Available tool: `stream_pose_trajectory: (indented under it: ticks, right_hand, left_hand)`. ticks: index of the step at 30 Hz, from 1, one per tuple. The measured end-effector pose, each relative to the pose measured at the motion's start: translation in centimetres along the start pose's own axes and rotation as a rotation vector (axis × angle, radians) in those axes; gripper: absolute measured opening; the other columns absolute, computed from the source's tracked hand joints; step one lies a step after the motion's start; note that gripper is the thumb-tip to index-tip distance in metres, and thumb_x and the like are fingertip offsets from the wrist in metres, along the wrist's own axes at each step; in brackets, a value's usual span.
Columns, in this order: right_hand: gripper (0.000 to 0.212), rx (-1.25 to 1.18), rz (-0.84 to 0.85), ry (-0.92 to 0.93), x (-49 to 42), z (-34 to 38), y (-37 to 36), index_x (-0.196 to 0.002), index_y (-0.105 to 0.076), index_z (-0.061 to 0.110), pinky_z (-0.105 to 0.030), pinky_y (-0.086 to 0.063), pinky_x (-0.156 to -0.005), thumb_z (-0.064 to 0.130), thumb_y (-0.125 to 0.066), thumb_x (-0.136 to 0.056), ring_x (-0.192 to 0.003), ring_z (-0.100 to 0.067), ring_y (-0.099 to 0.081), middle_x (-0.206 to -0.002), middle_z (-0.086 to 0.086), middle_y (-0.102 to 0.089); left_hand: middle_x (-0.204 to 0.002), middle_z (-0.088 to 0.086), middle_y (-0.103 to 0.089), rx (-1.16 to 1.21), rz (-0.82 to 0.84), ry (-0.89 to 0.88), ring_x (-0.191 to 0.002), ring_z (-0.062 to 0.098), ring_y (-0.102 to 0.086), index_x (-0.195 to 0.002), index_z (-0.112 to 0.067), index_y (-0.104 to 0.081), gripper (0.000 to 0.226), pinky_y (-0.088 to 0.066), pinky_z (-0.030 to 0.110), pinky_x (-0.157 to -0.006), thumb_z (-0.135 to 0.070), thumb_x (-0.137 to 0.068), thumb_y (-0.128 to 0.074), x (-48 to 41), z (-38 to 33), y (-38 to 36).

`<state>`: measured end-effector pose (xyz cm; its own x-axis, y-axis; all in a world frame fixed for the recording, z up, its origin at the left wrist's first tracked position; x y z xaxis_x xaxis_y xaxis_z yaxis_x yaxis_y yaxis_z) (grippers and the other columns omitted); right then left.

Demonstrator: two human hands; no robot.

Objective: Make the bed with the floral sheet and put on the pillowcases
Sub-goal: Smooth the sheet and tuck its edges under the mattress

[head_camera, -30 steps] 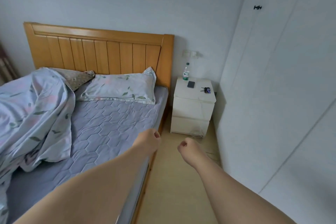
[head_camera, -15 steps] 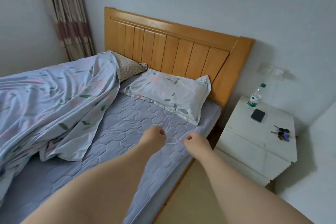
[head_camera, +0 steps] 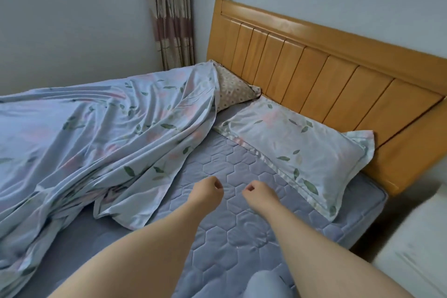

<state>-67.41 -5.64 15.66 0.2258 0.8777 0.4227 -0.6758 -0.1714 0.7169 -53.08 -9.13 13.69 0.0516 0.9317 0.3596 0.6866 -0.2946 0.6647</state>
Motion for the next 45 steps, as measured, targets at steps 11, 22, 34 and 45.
stream_pose_trajectory:
  ticks: [11, 22, 34, 45]
  right_hand:
    - [0.021, 0.266, 0.421, 0.162, -12.6, 8.5, -15.6, -0.105, -0.060, 0.013, -0.031, -0.043, -0.093, 0.019, -0.044, -0.093, -0.117, -0.030, -0.054, -0.125, -0.014, -0.060]
    - [0.028, 0.403, 0.670, 0.082, -23.5, 5.3, -28.4, -0.113, -0.058, 0.005, -0.027, -0.041, -0.076, 0.015, -0.041, -0.094, -0.111, -0.028, -0.057, -0.119, -0.011, -0.063]
    - [0.025, 0.329, 0.695, -0.088, -28.8, 0.2, -34.2, -0.111, -0.060, 0.010, -0.020, -0.034, -0.070, 0.015, -0.043, -0.094, -0.088, -0.018, -0.049, -0.108, -0.007, -0.063]
    - [0.024, 0.014, 0.747, -0.259, -27.2, 4.7, -32.7, -0.080, -0.047, 0.017, -0.029, -0.040, -0.069, 0.032, -0.041, -0.098, -0.078, -0.021, -0.050, -0.079, -0.002, -0.048]
  left_hand:
    - [-0.110, 0.012, -0.067, 0.217, -0.212, 0.457, -0.103, 0.028, -0.060, -0.109, -0.012, -0.061, 0.026, -0.046, 0.029, -0.078, -0.015, -0.092, -0.042, -8.3, 15.2, 4.3]
    - [-0.119, 0.017, -0.063, 0.562, -0.356, 1.041, -0.112, 0.033, -0.058, -0.100, -0.012, -0.061, 0.018, -0.049, 0.036, -0.093, -0.012, -0.089, -0.046, -14.8, 32.9, -1.3]
    - [-0.139, 0.013, -0.049, 1.002, -0.850, 1.202, -0.124, 0.032, -0.051, -0.136, -0.008, -0.040, 0.060, -0.042, 0.045, -0.106, -0.019, -0.084, -0.068, -18.6, 43.0, -3.6]
    - [-0.090, 0.011, -0.056, 1.024, -0.562, 0.966, -0.084, 0.021, -0.053, -0.078, -0.013, -0.052, 0.013, -0.042, 0.031, -0.074, -0.016, -0.088, -0.060, -20.4, 34.0, -1.1]
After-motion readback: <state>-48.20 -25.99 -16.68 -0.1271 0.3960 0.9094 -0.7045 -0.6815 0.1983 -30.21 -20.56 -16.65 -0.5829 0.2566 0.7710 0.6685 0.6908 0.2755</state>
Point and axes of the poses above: each hand's wrist, its own x-axis away from the middle knuckle, its own y-axis out of the back of the hand, z = x × y, the point moved 7 cm from there along -x, towards the middle knuckle
